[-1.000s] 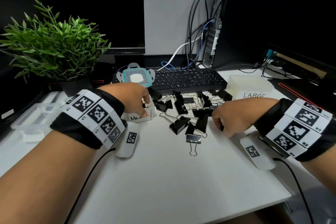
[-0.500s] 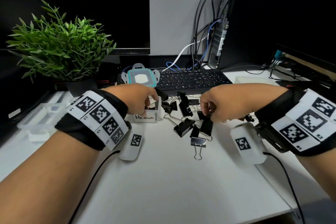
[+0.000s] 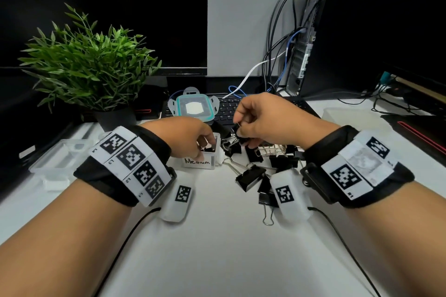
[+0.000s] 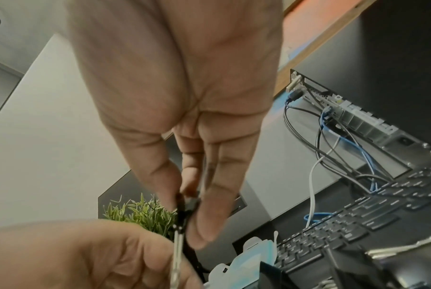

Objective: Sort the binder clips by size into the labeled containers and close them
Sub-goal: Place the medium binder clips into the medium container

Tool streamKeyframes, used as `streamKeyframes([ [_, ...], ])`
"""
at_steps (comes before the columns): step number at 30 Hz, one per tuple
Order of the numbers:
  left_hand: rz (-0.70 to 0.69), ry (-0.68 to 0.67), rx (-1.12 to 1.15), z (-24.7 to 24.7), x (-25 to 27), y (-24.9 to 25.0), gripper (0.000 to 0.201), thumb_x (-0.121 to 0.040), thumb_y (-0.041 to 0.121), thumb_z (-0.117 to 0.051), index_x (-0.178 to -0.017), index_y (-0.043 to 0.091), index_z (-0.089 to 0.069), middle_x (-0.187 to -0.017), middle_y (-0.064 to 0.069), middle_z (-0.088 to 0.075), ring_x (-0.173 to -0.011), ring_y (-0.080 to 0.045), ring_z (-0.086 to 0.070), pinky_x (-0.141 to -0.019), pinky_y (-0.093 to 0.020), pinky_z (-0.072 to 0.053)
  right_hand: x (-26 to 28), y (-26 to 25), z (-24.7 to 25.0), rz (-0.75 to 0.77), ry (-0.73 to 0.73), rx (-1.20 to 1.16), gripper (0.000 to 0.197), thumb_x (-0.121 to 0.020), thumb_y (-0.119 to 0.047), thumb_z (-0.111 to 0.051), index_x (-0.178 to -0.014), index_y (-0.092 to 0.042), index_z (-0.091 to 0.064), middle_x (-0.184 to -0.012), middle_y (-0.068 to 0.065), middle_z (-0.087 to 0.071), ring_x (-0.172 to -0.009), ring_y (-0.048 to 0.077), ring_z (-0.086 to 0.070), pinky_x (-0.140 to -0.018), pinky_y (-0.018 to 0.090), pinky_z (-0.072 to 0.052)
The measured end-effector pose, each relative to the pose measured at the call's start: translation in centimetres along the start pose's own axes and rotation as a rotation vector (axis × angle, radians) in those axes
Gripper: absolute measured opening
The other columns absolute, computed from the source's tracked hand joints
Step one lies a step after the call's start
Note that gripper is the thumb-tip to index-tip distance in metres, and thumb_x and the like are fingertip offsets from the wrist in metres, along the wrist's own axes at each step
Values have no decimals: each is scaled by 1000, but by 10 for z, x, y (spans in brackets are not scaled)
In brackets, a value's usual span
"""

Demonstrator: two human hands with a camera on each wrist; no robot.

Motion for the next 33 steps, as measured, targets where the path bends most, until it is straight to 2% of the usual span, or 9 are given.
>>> streamKeyframes([
  [2, 2, 37, 6, 3, 1, 1, 44, -82, 28, -70, -124, 30, -56, -114, 13, -59, -100, -7, -56, -93, -28, -46, -5, 0, -1, 20, 40, -69, 12, -86, 2, -63, -91, -6, -57, -70, 7, -61, -69, 28, -70, -68, 41, -60],
  [5, -21, 136, 49, 10, 3, 6, 46, -82, 36, -70, -124, 29, -54, -116, 12, -59, -92, -4, -53, -84, -20, -44, -10, 7, -3, 32, 91, -177, 13, -85, 3, -65, -90, -6, -56, -64, 4, -56, -53, 13, -64, -67, 41, -60],
  [9, -59, 309, 185, 21, 6, 16, 33, -80, 32, -72, -112, 28, -62, -90, 15, -61, -76, 3, -54, -64, -7, -40, -12, 20, -1, 29, 126, -403, 14, -84, 6, -64, -85, -6, -56, -63, 5, -55, -55, 13, -63, -60, 35, -61],
  [13, -88, 424, 250, 27, 11, 24, 15, -81, 24, -72, -96, 24, -70, -85, 10, -68, -79, -1, -63, -73, -20, -53, -12, 31, -6, 10, 82, -633, 16, -85, 8, -60, -82, -7, -54, -53, -3, -62, -64, 21, -67, -61, 31, -59],
  [17, -72, 435, 202, 28, 14, 28, 12, -84, 25, -69, -95, 25, -73, -80, 7, -70, -75, -5, -64, -73, -26, -55, -14, 38, -16, -36, 18, -732, 16, -87, 7, -58, -82, -7, -53, -62, 6, -67, -69, 27, -69, -57, 27, -59],
  [20, -22, 363, 110, 26, 12, 20, 13, -84, 28, -68, -96, 27, -73, -78, 9, -69, -74, -6, -63, -66, -18, -48, -14, 39, -21, -46, -29, -679, 12, -87, 3, -60, -84, -7, -55, -71, 10, -66, -68, 25, -67, -56, 27, -58],
  [25, 86, 314, -25, 27, 10, -5, 15, -81, 25, -71, -96, 26, -74, -86, 8, -69, -85, -10, -61, -77, -23, -47, -10, 42, -16, -37, -42, -521, 9, -85, -5, -67, -86, -10, -59, -72, 3, -64, -67, 20, -67, -60, 31, -57],
  [28, 114, 273, -69, 24, 9, -9, 14, -83, 25, -70, -96, 25, -75, -90, 9, -69, -84, -8, -54, -76, -21, -42, -11, 48, -11, -49, -19, -410, 9, -83, -8, -69, -86, -9, -61, -65, -5, -64, -69, 18, -66, -63, 33, -57],
  [33, 128, 240, -46, 21, 9, -8, 15, -80, 12, -69, -83, 25, -76, -78, 14, -68, -81, -5, -58, -77, -21, -47, -13, 59, -7, -130, -33, -234, 12, -81, -14, -72, -88, -6, -65, -67, -3, -62, -63, 12, -61, -60, 29, -55],
])
Point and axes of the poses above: each hand's wrist, its own x-axis away from the middle knuckle, its own z-axis out of the back of the hand, y = z × x, the point moved 5 cm from there along -x, towards the middle knuckle
